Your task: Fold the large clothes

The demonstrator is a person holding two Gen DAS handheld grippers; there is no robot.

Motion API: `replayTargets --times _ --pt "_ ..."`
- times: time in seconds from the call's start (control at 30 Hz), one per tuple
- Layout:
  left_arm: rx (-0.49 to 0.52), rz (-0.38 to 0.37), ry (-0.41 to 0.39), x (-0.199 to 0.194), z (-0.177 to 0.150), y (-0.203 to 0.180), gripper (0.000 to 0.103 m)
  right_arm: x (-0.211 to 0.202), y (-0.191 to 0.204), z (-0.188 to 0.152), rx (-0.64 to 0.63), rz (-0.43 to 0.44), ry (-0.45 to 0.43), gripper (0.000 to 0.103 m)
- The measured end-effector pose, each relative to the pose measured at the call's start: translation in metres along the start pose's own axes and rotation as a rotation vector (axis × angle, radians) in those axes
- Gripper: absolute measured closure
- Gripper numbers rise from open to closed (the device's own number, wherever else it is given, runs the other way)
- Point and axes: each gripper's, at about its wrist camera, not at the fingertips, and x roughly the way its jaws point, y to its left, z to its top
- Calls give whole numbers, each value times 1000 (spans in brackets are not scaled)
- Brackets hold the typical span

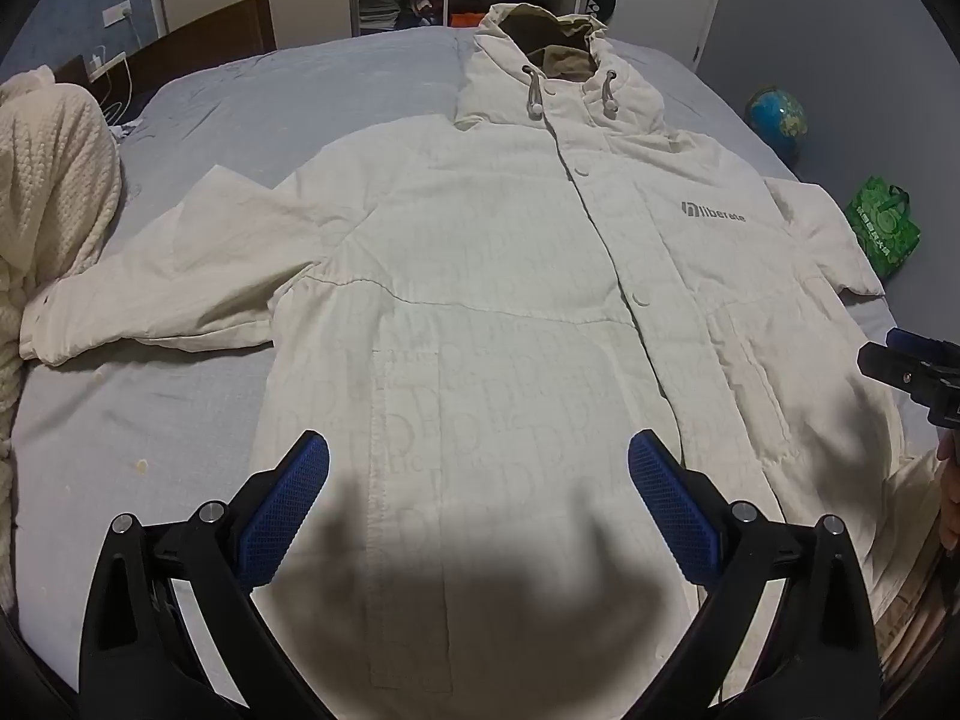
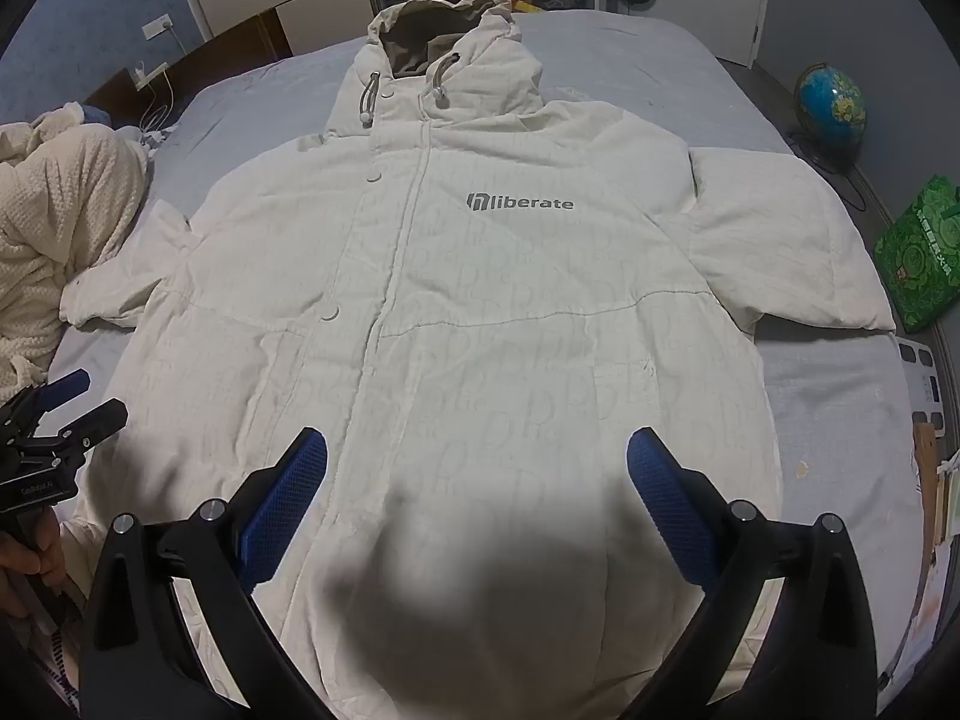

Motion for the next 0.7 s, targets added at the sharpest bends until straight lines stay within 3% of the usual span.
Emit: replayTargets --times 0.7 --pt "5 -2 -11 -3 6 -1 7 0 0 1 0 5 -1 7"
